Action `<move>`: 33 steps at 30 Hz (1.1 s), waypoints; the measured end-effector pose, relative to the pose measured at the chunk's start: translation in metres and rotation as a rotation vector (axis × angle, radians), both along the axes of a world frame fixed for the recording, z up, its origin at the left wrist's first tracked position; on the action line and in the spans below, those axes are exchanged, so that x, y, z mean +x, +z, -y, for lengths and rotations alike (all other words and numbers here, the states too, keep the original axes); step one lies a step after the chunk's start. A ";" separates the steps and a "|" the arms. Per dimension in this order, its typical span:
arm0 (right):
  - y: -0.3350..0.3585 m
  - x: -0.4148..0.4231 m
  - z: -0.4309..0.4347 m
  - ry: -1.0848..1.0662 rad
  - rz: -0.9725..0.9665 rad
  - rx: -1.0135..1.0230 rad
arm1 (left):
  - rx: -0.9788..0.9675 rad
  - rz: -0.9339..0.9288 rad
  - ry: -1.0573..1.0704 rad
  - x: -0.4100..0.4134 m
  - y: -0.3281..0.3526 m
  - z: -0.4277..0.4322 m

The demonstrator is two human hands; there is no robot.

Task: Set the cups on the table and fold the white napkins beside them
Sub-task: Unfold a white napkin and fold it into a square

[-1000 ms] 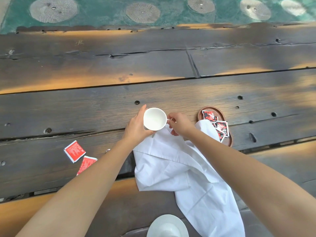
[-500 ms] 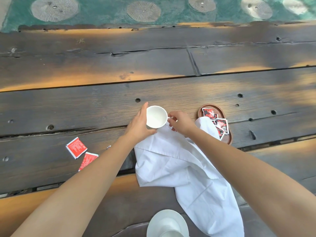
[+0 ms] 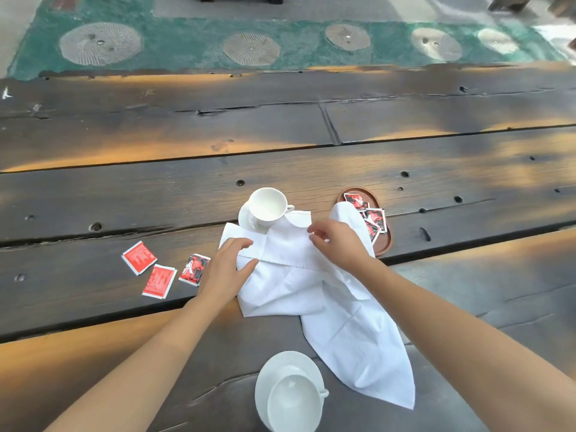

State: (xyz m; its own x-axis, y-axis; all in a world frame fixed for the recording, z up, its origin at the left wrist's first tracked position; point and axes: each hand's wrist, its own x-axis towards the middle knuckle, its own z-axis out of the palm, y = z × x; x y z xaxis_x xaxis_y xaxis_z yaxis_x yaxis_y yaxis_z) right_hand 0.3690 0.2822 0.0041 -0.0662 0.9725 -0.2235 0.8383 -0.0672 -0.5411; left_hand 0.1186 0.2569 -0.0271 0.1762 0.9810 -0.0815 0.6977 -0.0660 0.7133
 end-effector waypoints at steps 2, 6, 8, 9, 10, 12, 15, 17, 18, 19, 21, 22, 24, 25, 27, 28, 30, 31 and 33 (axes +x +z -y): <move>0.003 0.005 0.023 0.002 0.008 -0.011 | -0.017 -0.005 -0.054 0.006 0.003 0.020; 0.007 0.019 0.065 -0.037 0.020 -0.010 | -0.011 -0.012 -0.098 0.024 0.014 0.043; 0.008 0.029 0.084 -0.064 0.045 -0.023 | 0.011 -0.001 -0.112 0.033 0.021 0.048; 0.008 0.035 0.092 -0.070 0.073 -0.034 | 0.020 -0.001 -0.124 0.037 0.024 0.049; 0.007 0.041 0.099 -0.068 0.109 -0.046 | 0.025 -0.010 -0.134 0.041 0.027 0.049; 0.004 0.052 0.111 -0.038 0.178 -0.081 | 0.029 -0.029 -0.150 0.050 0.031 0.047; -0.005 0.061 0.118 0.003 0.268 -0.126 | 0.028 -0.037 -0.174 0.066 0.032 0.044; -0.013 0.063 0.119 0.001 0.286 -0.111 | 0.031 -0.045 -0.184 0.079 0.032 0.044; -0.017 0.062 0.118 0.000 0.287 -0.096 | 0.032 -0.052 -0.187 0.085 0.031 0.044; -0.019 0.061 0.117 -0.002 0.288 -0.079 | 0.030 -0.062 -0.192 0.090 0.030 0.045; -0.024 0.060 0.116 -0.011 0.282 -0.050 | 0.010 -0.092 -0.217 0.098 0.027 0.045; -0.025 0.060 0.115 -0.013 0.276 -0.040 | -0.006 -0.111 -0.231 0.100 0.026 0.045; -0.023 0.060 0.114 -0.003 0.271 -0.023 | -0.040 -0.158 -0.255 0.105 0.023 0.043; -0.021 0.061 0.113 0.004 0.268 -0.009 | -0.049 -0.183 -0.263 0.107 0.022 0.042; -0.014 0.061 0.111 0.027 0.250 0.039 | -0.037 -0.226 -0.269 0.112 0.020 0.040; -0.009 0.060 0.109 0.052 0.237 0.076 | -0.016 -0.243 -0.266 0.115 0.019 0.040; 0.004 0.060 0.104 0.148 0.215 0.159 | 0.034 -0.266 -0.252 0.120 0.020 0.038; 0.012 0.060 0.102 0.209 0.203 0.185 | 0.055 -0.266 -0.243 0.122 0.021 0.037; 0.031 0.059 0.097 0.308 0.170 0.201 | 0.094 -0.245 -0.231 0.126 0.027 0.034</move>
State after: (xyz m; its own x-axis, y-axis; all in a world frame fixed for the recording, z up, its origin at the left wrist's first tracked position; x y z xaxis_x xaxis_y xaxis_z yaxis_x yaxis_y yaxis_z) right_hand 0.4278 0.1847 0.0346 -0.3397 0.9384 -0.0642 0.8815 0.2938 -0.3697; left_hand 0.2449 0.2224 -0.0005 0.3806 0.9228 -0.0603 0.8067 -0.2995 0.5095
